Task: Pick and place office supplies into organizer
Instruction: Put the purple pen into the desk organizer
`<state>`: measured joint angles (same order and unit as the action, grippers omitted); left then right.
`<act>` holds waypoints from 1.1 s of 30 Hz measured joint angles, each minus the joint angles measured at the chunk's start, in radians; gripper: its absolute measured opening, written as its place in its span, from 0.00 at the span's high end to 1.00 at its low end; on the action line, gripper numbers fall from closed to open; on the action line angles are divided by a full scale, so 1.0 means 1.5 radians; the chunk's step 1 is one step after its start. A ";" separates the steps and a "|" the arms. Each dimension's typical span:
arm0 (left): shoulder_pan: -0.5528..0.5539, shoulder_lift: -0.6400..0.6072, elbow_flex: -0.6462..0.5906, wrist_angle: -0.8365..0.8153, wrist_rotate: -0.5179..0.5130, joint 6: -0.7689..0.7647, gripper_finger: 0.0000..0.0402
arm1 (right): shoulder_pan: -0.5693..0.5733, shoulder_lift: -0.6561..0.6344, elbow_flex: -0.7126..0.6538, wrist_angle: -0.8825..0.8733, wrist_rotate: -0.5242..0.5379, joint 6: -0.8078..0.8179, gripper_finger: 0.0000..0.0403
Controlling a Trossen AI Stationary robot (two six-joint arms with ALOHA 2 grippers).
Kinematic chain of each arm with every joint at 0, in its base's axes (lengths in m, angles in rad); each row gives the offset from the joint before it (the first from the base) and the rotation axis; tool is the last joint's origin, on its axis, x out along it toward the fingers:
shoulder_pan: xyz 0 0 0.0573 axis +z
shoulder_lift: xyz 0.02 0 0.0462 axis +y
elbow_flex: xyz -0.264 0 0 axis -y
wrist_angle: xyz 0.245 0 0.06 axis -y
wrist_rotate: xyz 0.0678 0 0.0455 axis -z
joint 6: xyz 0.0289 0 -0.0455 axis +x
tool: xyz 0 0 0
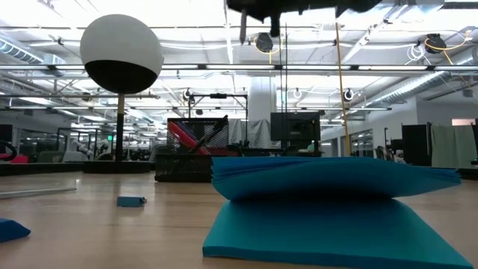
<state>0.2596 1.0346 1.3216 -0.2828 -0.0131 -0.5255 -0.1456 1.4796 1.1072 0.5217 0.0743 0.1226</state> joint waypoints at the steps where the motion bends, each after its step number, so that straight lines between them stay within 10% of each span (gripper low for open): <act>1: 0.000 -0.004 0.000 -0.006 -0.001 0.009 0.58 | 0.000 0.013 0.000 0.011 0.000 -0.001 0.96; 33: -0.001 -0.008 0.000 -0.074 -0.010 -0.010 0.58 | -0.014 0.304 0.000 0.139 -0.107 0.088 0.96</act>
<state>0.2588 1.0225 1.3212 -0.3939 -0.0284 -0.5405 -0.1668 1.9359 1.1069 0.7306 -0.0868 0.2545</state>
